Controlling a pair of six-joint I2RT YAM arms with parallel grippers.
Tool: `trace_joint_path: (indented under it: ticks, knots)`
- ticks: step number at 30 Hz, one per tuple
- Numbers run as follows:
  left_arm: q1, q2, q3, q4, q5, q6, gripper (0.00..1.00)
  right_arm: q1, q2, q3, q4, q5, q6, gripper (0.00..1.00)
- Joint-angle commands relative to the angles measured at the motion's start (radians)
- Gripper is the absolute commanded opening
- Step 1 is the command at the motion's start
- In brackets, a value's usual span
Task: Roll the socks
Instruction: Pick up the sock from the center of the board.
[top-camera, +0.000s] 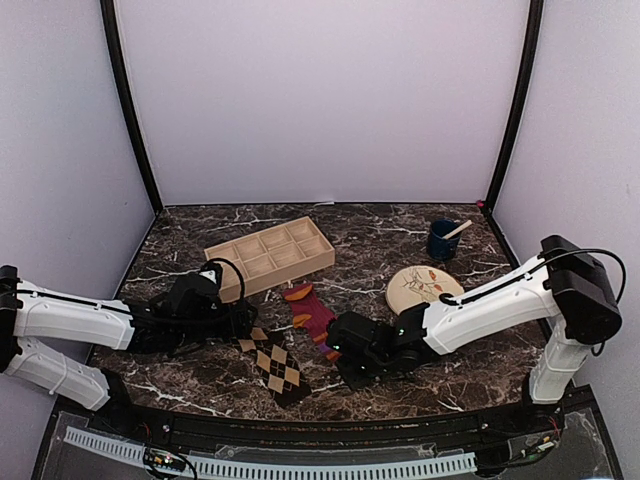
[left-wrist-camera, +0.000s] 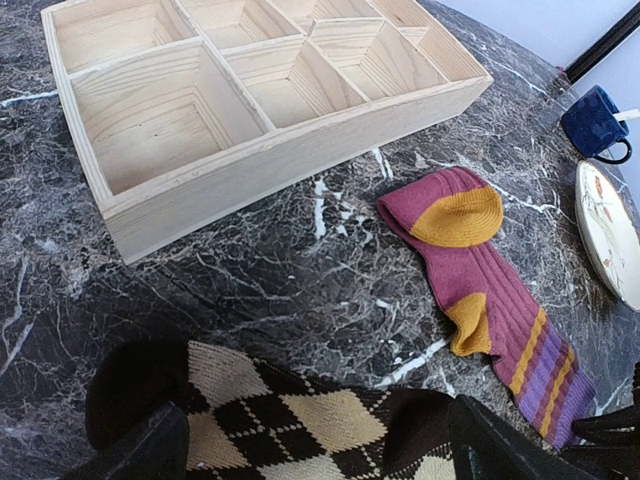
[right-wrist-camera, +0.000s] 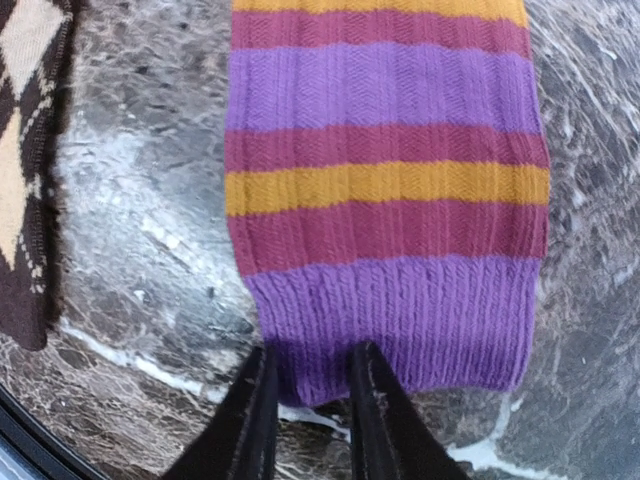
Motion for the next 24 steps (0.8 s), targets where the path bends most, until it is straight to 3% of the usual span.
trace_joint_path:
  ticks: [1, 5, 24]
  knots:
    - [-0.003, -0.014, 0.009, 0.006, 0.005, -0.012, 0.92, -0.005, 0.018, -0.020, -0.001, -0.044, 0.005, 0.13]
    - [-0.003, -0.015, 0.011, 0.010, 0.013, -0.008, 0.92, -0.005, 0.008, -0.029, -0.011, -0.060, 0.008, 0.00]
    - [-0.006, 0.173, 0.209, 0.074, 0.329, 0.255, 0.86, 0.044, -0.152, -0.044, -0.096, -0.055, 0.062, 0.00]
